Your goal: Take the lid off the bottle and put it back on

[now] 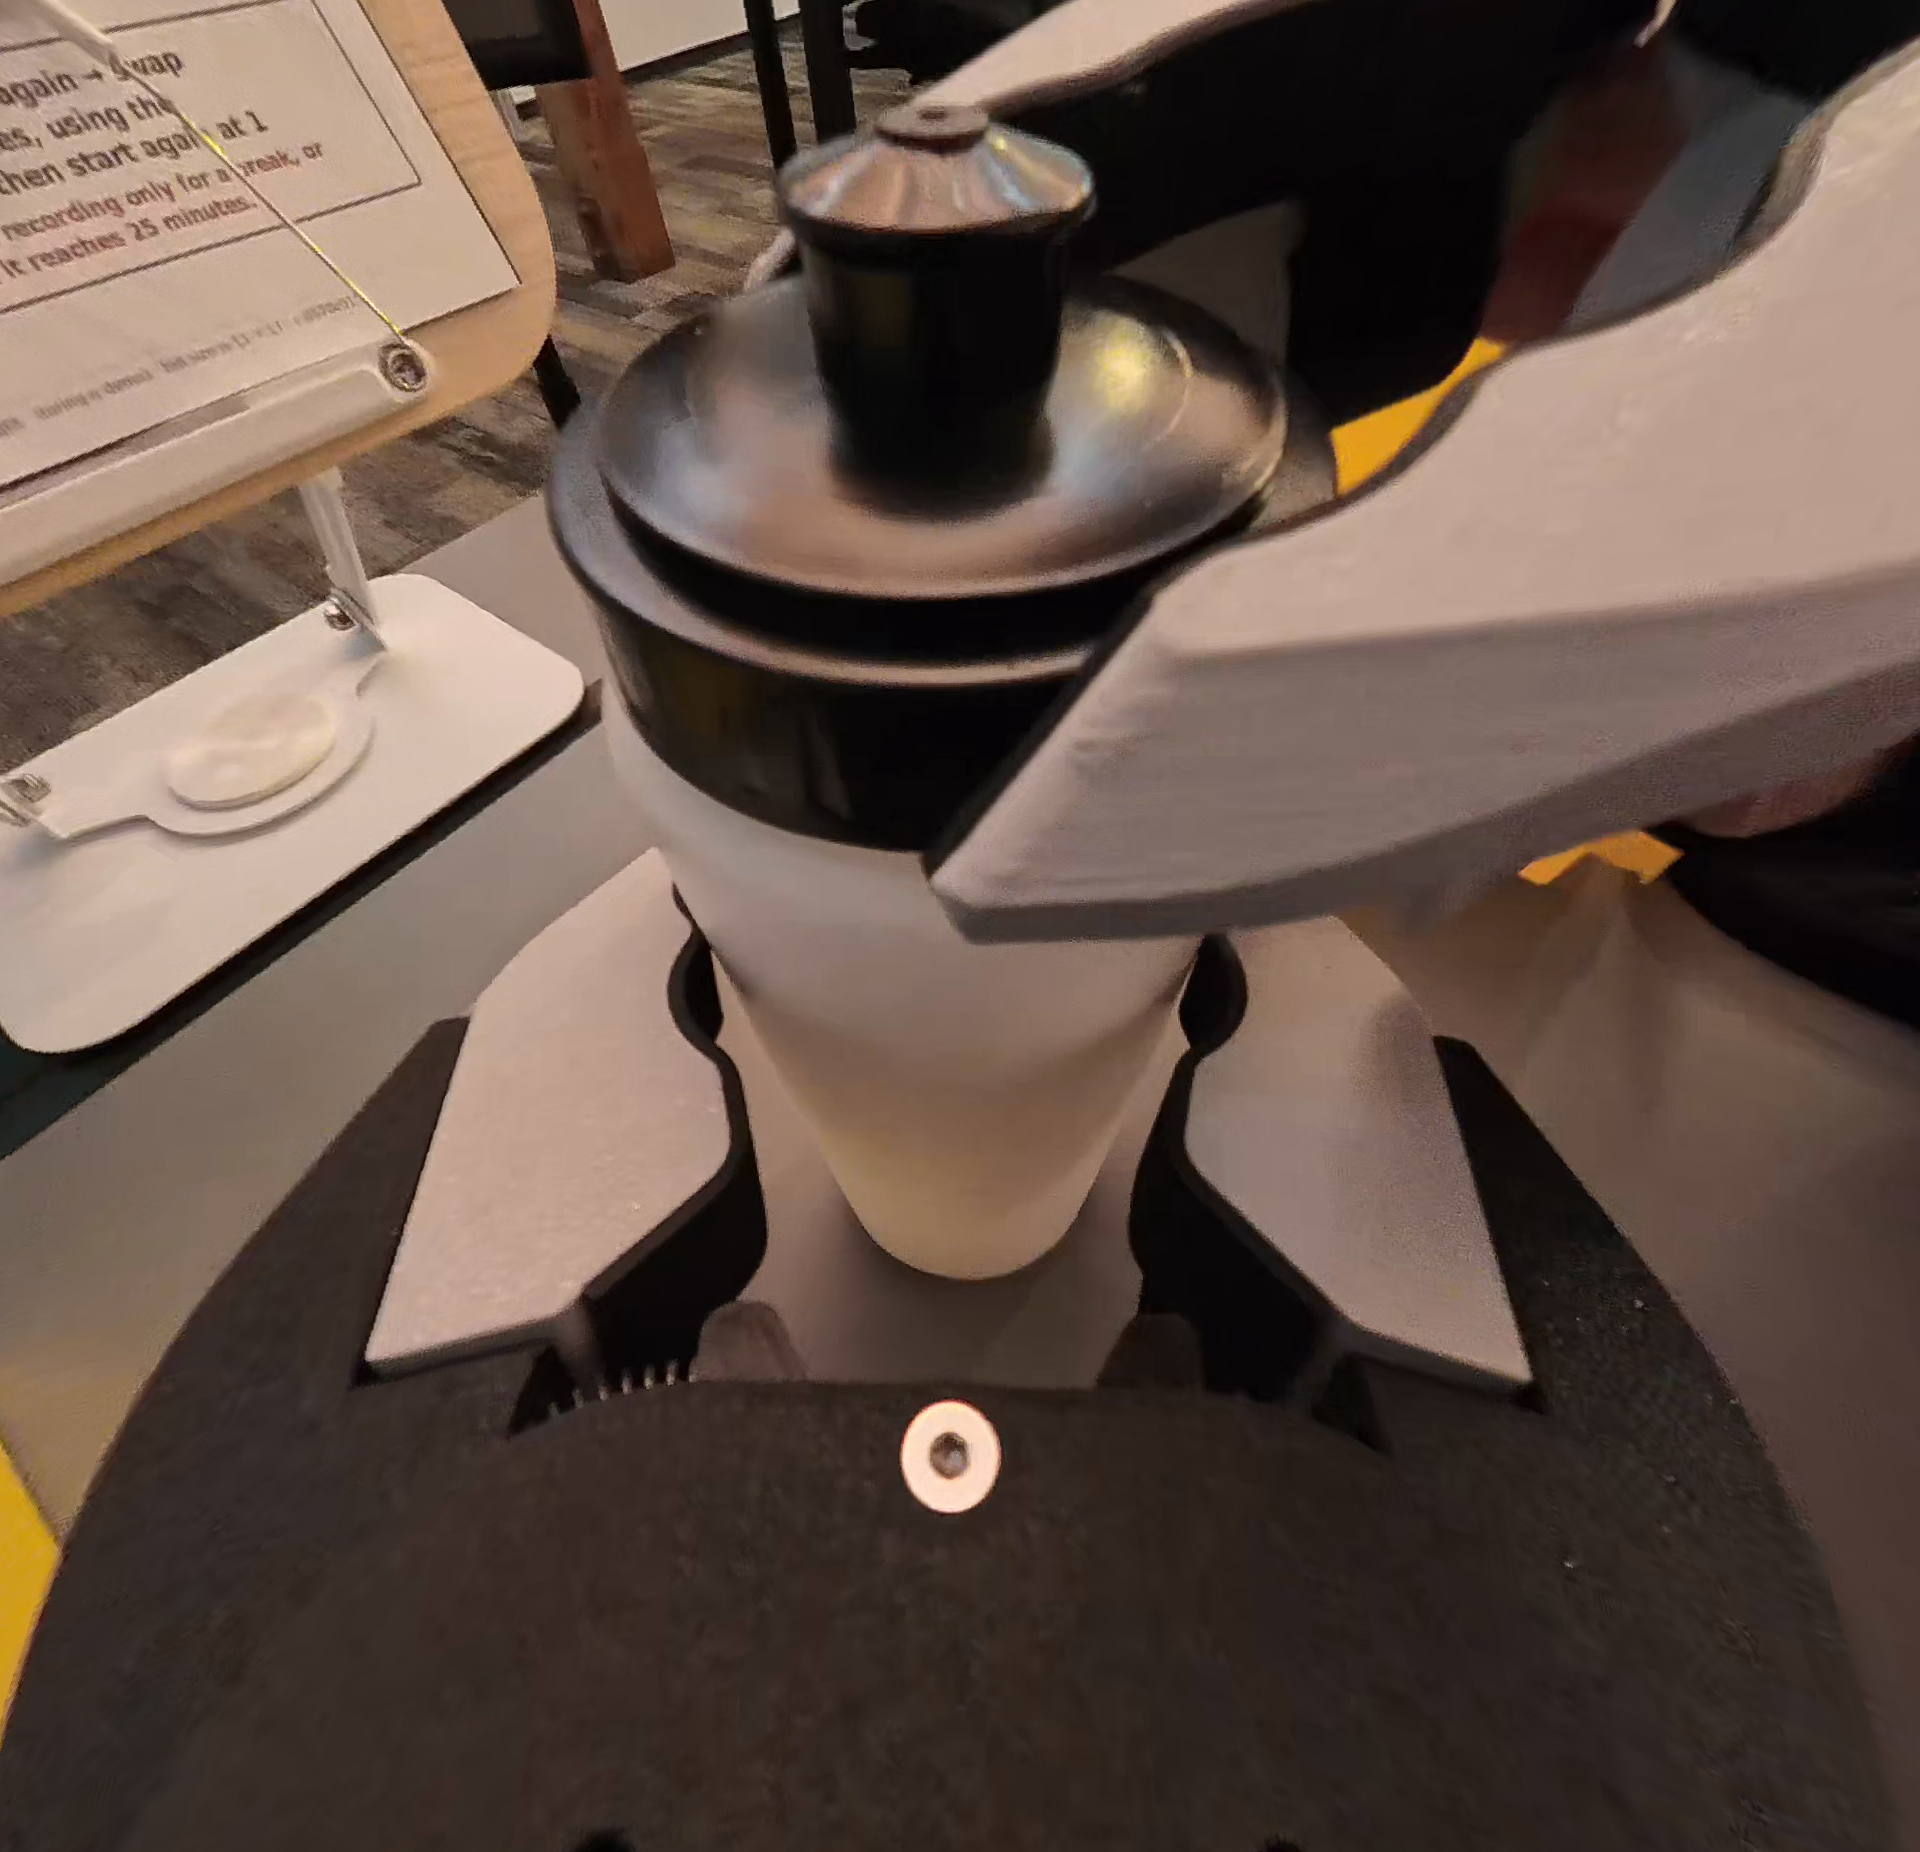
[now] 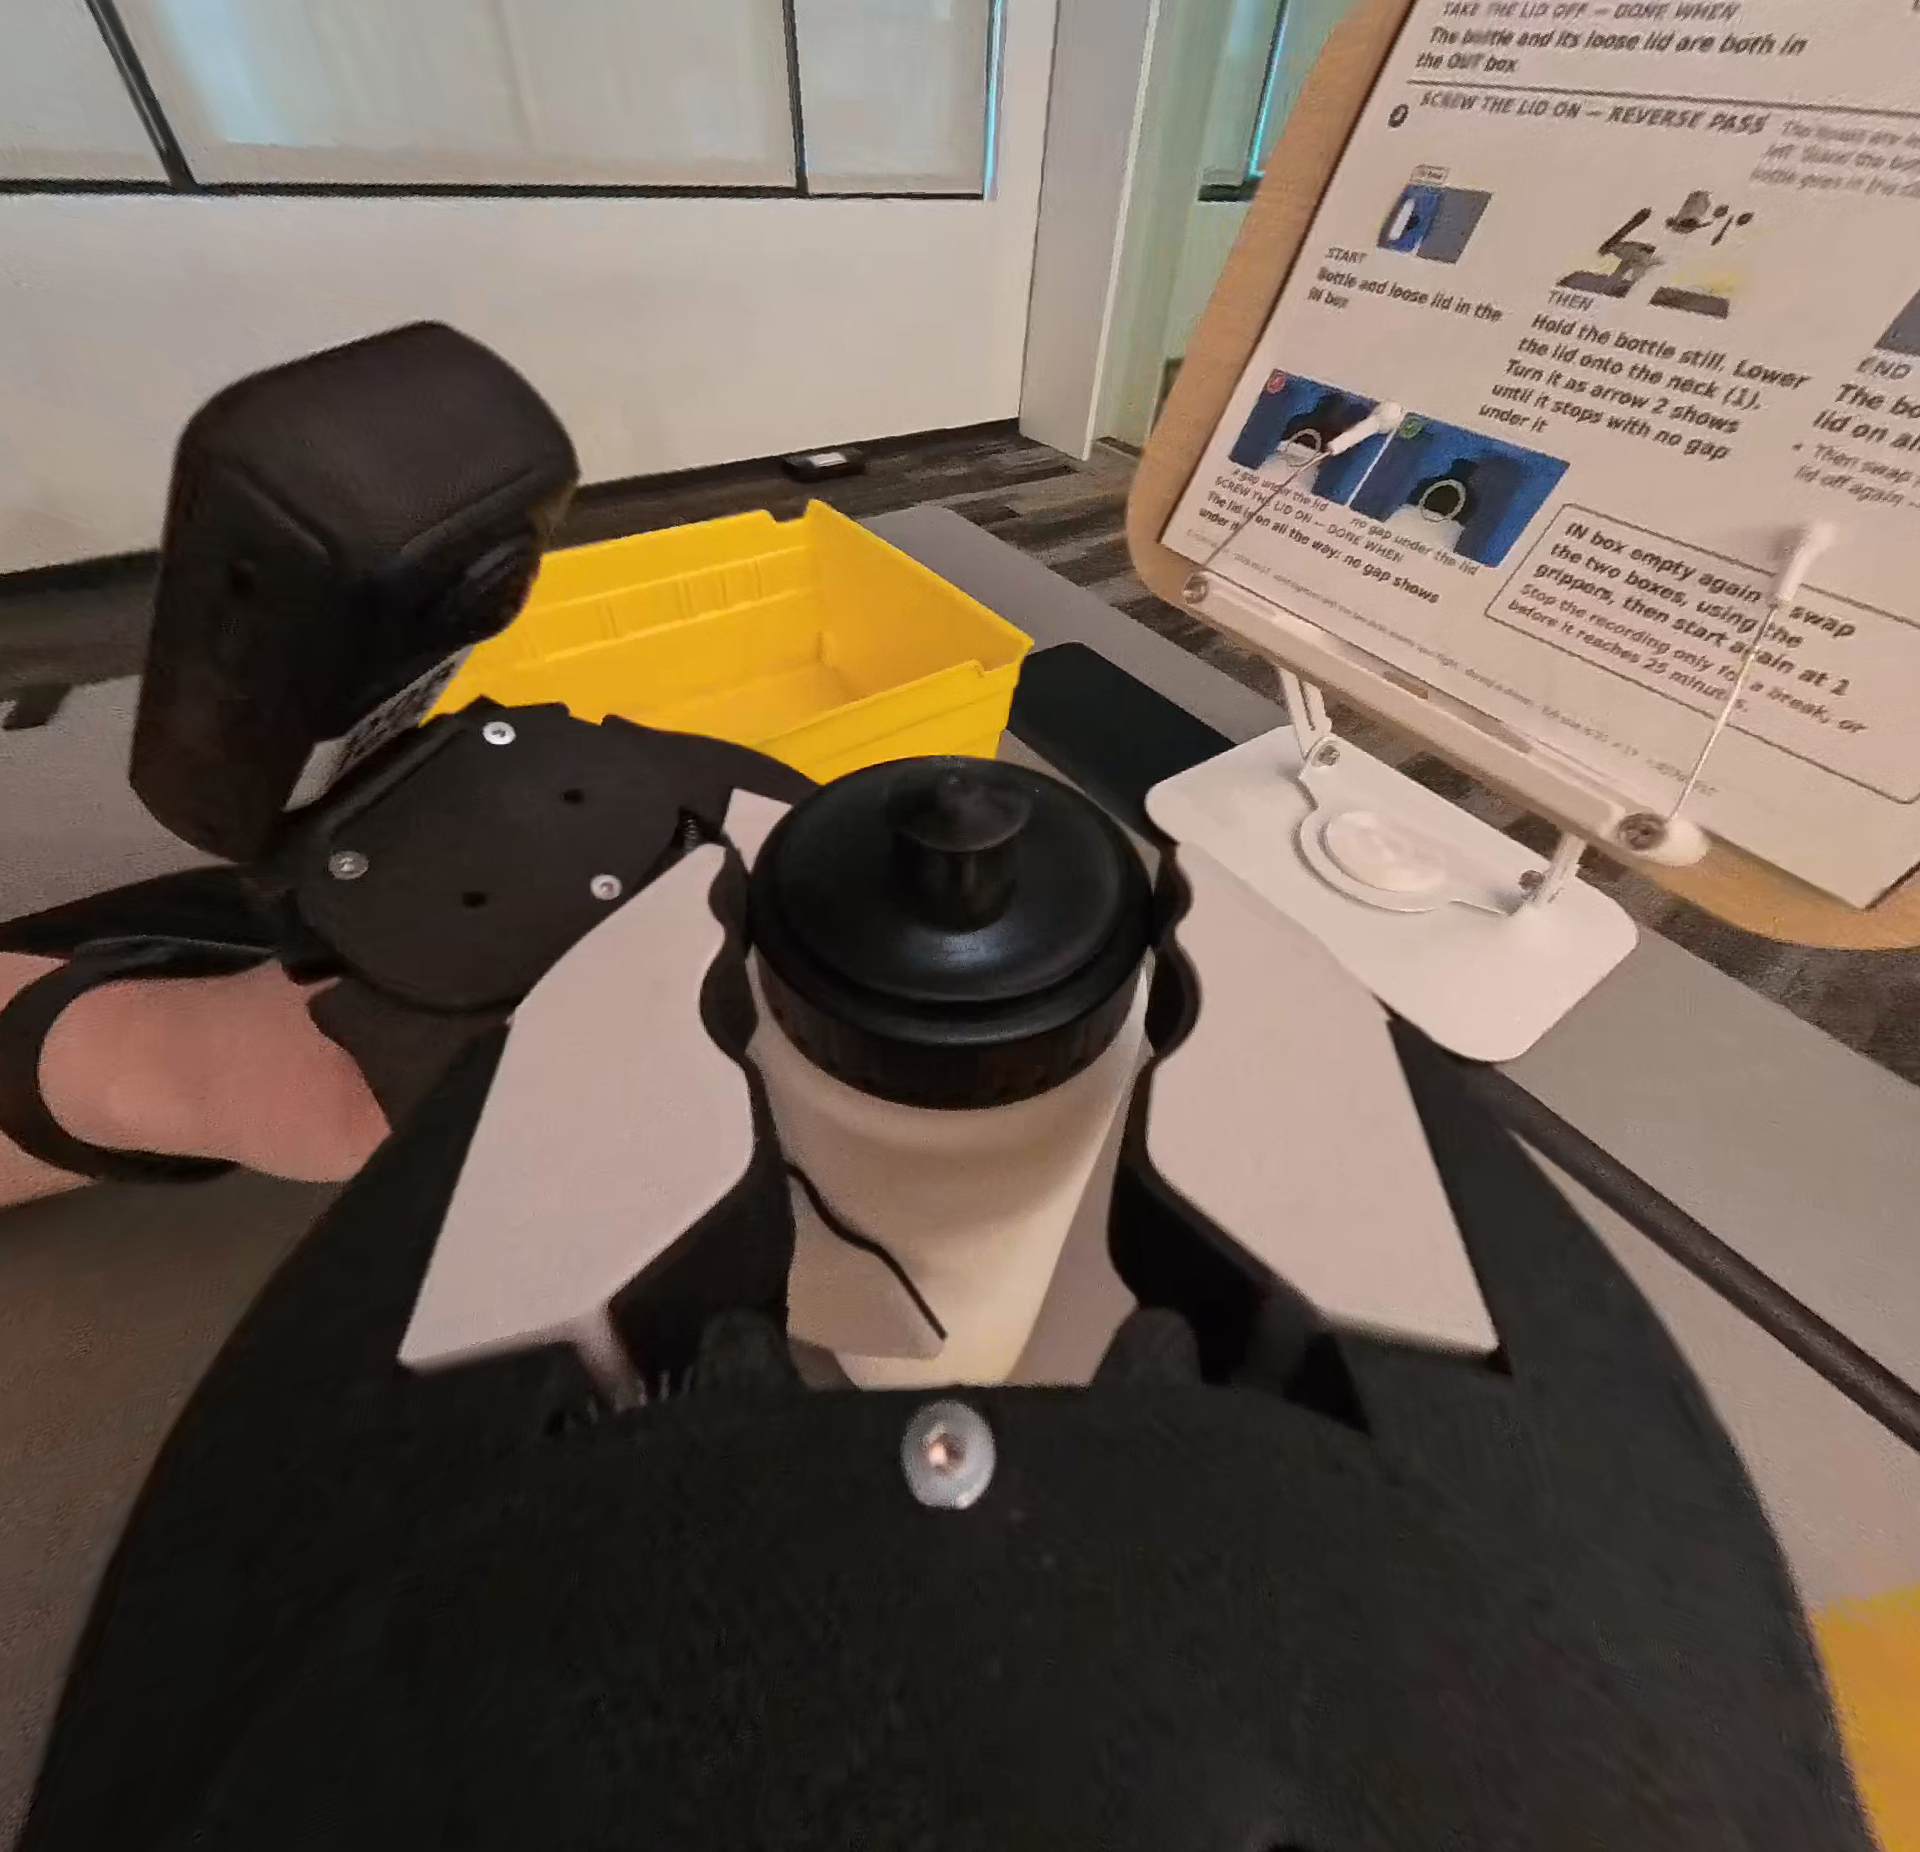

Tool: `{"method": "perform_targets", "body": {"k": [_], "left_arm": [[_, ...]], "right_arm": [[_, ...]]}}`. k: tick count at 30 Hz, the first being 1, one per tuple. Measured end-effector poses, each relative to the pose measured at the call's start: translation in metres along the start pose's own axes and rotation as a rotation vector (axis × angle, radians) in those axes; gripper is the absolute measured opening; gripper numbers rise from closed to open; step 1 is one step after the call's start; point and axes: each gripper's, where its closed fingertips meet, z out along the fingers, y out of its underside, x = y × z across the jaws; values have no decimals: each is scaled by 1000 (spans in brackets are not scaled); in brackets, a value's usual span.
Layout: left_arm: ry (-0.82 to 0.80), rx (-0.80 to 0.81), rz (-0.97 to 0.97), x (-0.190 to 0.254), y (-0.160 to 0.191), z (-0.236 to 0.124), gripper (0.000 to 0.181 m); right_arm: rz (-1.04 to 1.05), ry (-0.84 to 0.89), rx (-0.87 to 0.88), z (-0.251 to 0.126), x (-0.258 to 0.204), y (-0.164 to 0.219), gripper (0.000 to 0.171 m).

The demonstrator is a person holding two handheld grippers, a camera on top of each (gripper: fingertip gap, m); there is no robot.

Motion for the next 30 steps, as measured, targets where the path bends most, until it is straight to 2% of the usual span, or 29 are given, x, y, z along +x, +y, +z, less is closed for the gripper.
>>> {"method": "perform_targets", "body": {"k": [2, 6, 9, 13, 17, 19, 21, 25, 27, 30], "left_arm": [[45, -4, 26, 3, 0, 0, 88], [206, 0, 41, 23, -1, 0, 88], [248, 5, 70, 31, -1, -1, 88], [202, 8, 36, 25, -2, 1, 88], [21, -4, -17, 4, 0, 1, 88], [2, -10, -18, 2, 0, 0, 88], [24, -12, -10, 3, 0, 0, 88], [133, -6, 8, 14, -1, 1, 88], [181, -2, 32, 22, -1, 1, 88], [196, -5, 44, 25, -1, 1, 88]], "right_arm": [[-30, -34, -35, -3, -3, 1, 75], [-28, -290, -1, -17, -11, -2, 75], [-15, -426, 26, -24, -16, -1, 75], [-7, -375, 35, -20, -12, -1, 75], [57, -109, 37, -4, -2, -3, 75], [43, -13, 41, -1, -1, -4, 75], [25, -32, 10, -2, -1, -3, 75], [12, -239, 20, -14, -5, -9, 80], [15, -329, -6, -19, -7, -5, 73], [-4, -378, -28, -22, -9, 0, 74]]}}
